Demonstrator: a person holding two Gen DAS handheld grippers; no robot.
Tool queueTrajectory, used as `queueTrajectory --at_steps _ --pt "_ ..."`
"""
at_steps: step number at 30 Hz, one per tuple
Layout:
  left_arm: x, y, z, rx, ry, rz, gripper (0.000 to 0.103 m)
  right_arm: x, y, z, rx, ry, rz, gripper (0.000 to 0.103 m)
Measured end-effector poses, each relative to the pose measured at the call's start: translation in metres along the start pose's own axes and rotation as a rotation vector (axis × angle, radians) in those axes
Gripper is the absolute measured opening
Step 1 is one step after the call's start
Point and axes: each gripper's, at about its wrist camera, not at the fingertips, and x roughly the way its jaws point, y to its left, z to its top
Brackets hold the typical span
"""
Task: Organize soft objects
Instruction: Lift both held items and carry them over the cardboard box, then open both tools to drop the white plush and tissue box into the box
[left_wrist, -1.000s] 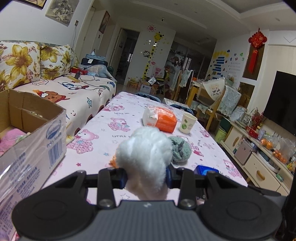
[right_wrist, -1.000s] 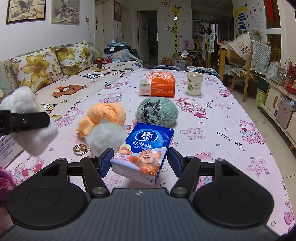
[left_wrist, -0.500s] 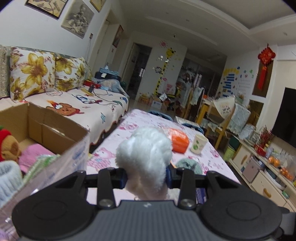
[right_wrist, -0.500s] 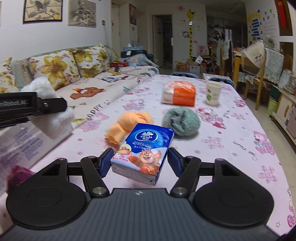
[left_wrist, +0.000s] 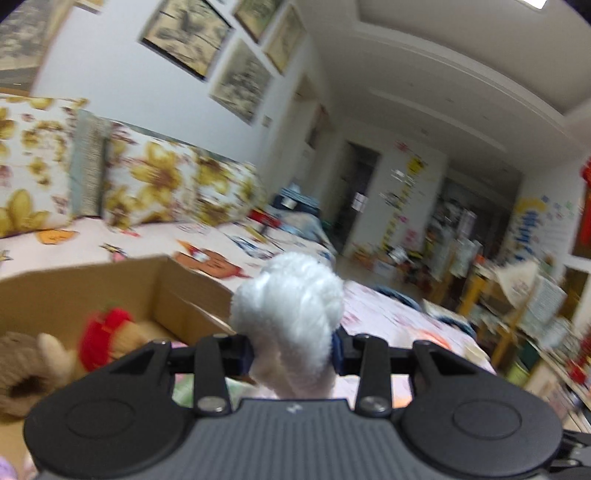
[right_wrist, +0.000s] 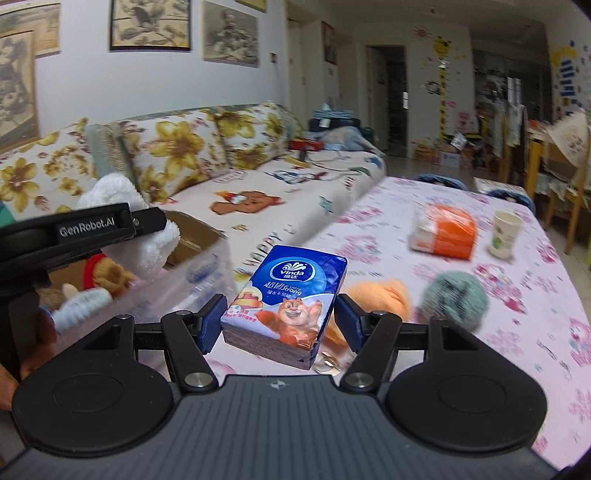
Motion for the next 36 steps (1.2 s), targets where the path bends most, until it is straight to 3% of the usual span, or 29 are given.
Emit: queueTrajectory --at_steps 6,12,21,22,24,32,36 --pt "-0.009 0.027 0.012 -0.096 -0.095 0.156 0.039 0.02 0.019 0.023 -0.003 -0.01 0.107 0.08" --pt "-0.019 0.056 0.018 -0.225 -0.14 0.301 0.041 0.049 0.042 0.046 0.003 -0.011 0.202 0.08" --pt "-0.011 0.091 0.019 -0.315 -0.046 0.428 0.045 0.09 0.078 0.056 -0.038 0.045 0.245 0.081" --pt "-0.01 0.092 0.018 -0.315 -0.031 0.435 0.046 0.095 0.081 0.055 -0.05 0.056 0.236 0.085" --pt "-0.008 0.094 0.017 -0.314 -0.006 0.45 0.055 0.101 0.085 0.055 -0.056 0.067 0.213 0.101" --pt "-0.007 0.08 0.017 -0.223 -0.033 0.473 0.093 0.079 0.069 0.054 -0.015 -0.01 0.108 0.101" --pt "-0.008 0.069 0.018 -0.161 -0.061 0.466 0.097 0.067 0.06 0.051 0.009 -0.031 0.046 0.101"
